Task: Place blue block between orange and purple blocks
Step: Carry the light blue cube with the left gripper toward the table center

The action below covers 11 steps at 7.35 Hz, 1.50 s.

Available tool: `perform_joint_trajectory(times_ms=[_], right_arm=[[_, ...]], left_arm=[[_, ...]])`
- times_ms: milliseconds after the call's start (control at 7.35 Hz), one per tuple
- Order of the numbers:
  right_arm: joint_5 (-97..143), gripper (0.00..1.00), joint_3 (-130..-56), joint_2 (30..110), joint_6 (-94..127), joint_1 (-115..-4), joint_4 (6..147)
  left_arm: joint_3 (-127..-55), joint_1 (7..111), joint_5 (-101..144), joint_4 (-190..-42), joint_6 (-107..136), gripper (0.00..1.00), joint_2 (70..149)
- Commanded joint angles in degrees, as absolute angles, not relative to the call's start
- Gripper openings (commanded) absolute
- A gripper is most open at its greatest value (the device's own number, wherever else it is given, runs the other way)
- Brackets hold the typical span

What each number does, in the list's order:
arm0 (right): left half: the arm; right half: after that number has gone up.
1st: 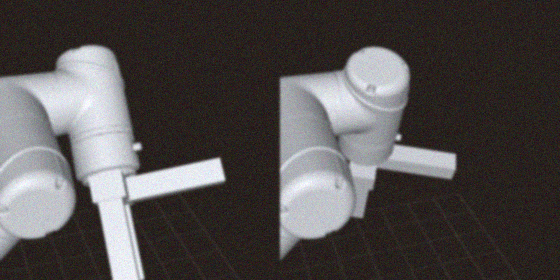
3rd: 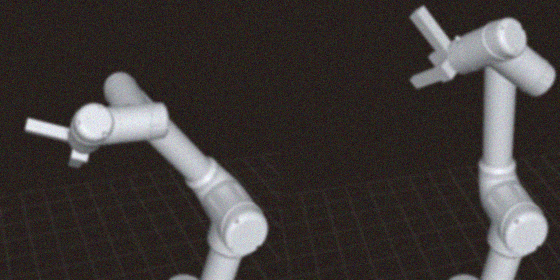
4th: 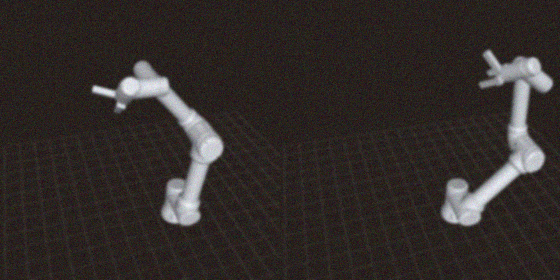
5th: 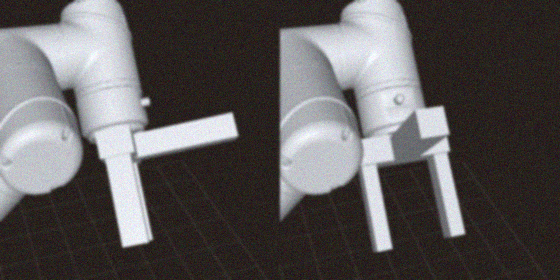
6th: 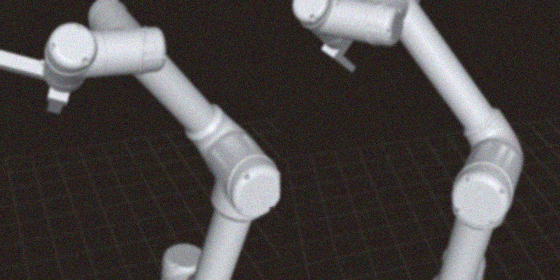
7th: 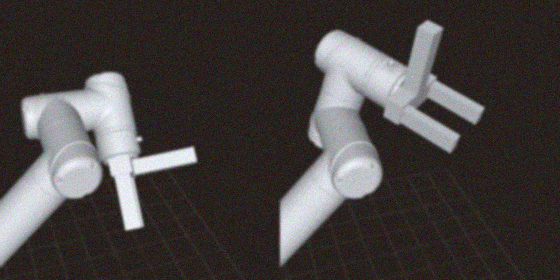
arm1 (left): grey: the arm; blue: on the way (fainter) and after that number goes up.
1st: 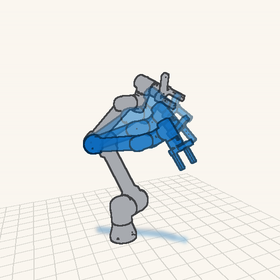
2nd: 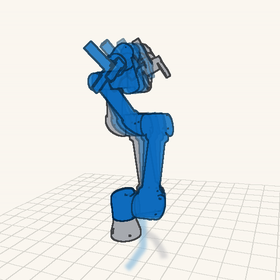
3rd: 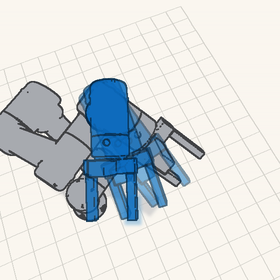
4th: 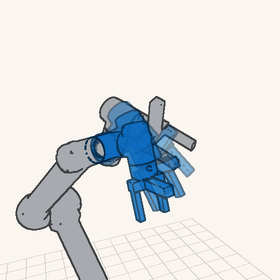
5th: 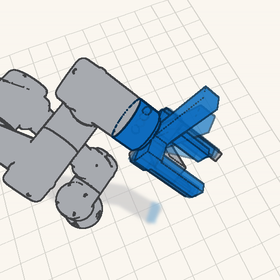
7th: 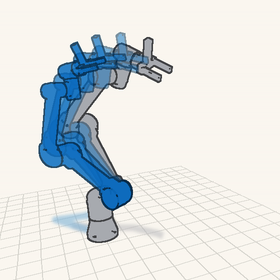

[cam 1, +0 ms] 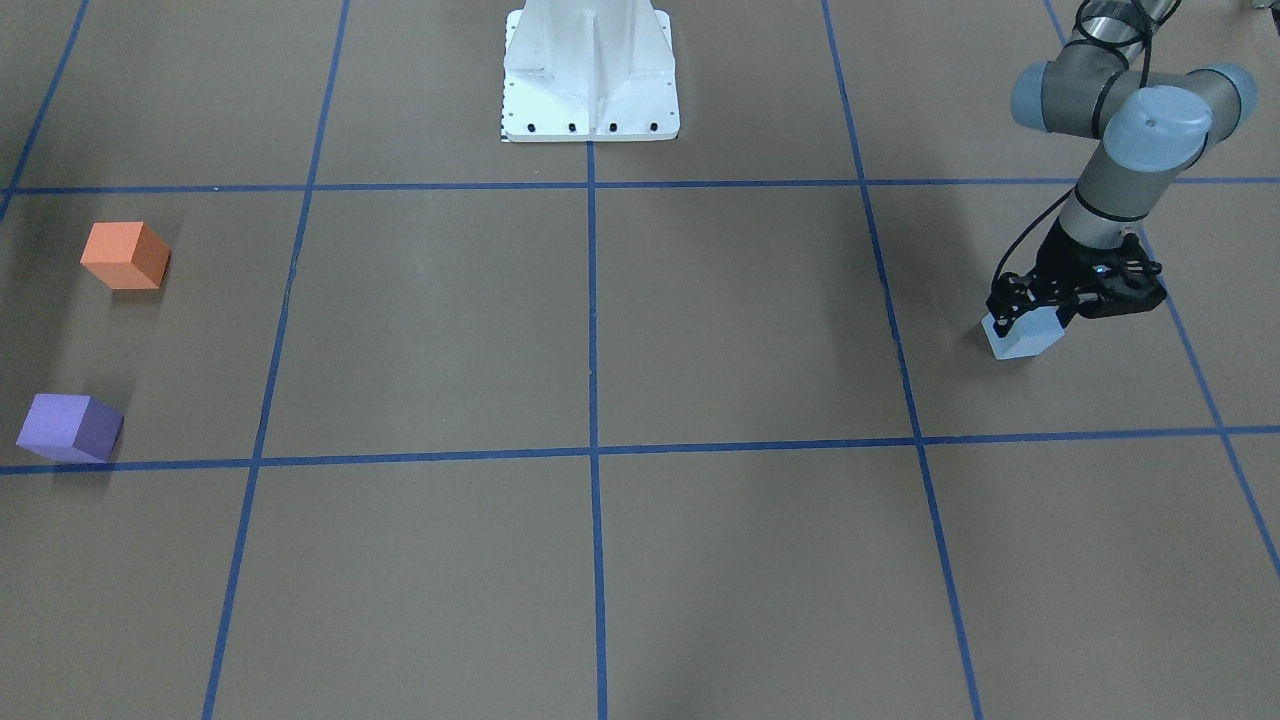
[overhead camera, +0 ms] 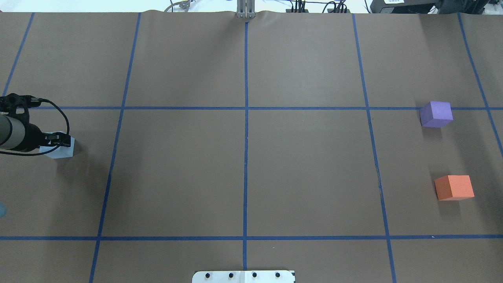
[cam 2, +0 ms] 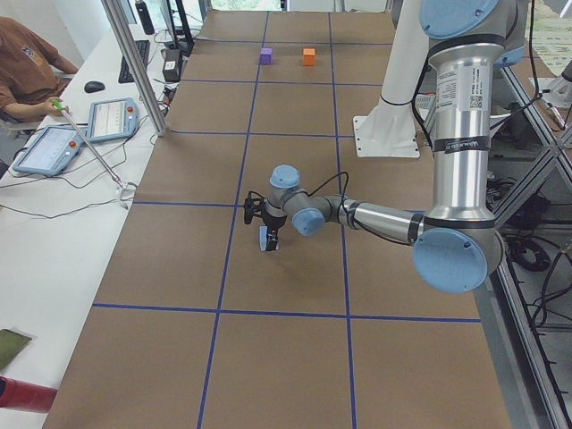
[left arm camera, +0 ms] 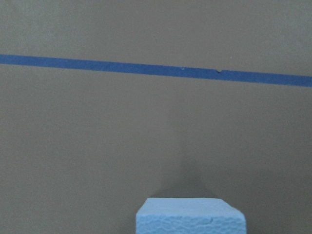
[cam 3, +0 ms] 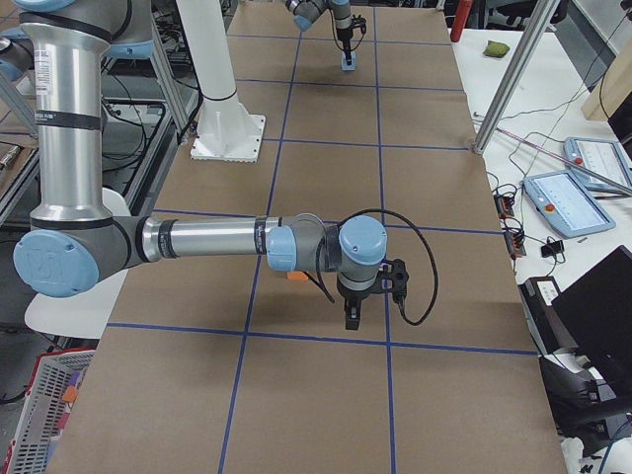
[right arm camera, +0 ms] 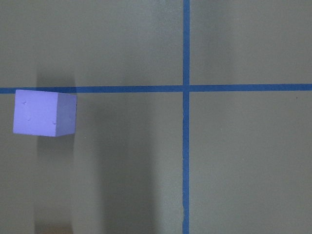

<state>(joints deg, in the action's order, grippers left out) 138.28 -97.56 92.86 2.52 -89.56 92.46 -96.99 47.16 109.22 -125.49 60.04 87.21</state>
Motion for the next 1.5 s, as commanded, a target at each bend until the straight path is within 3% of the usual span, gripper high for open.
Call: perform_joint_trajectory(times_ms=[0, 408, 680, 952, 1360], right_arm=[[138.43, 1.00, -97.65, 92.72, 2.64, -89.56, 92.46], [138.08, 1.00, -98.00, 90.36, 2.73, -89.04, 92.55], [138.78, 1.00, -98.18, 89.56, 2.90, -88.86, 92.55], [139.57, 1.00, -97.38, 90.35, 2.90, -88.51, 91.33], [139.39, 1.00, -97.29, 89.65, 2.99, -88.07, 91.14]], left_arm=[[-97.64, 47.28, 109.86, -125.95, 60.03, 0.00, 86.58], [-110.16, 47.64, 117.16, -112.05, 60.38, 0.00, 89.02], [-113.03, 47.29, 117.33, -96.39, 66.30, 0.00, 103.63], [-109.89, 41.70, 116.81, -85.92, 72.49, 0.00, 121.12], [-92.26, 35.27, 109.82, -85.69, 77.61, 0.00, 139.70]])
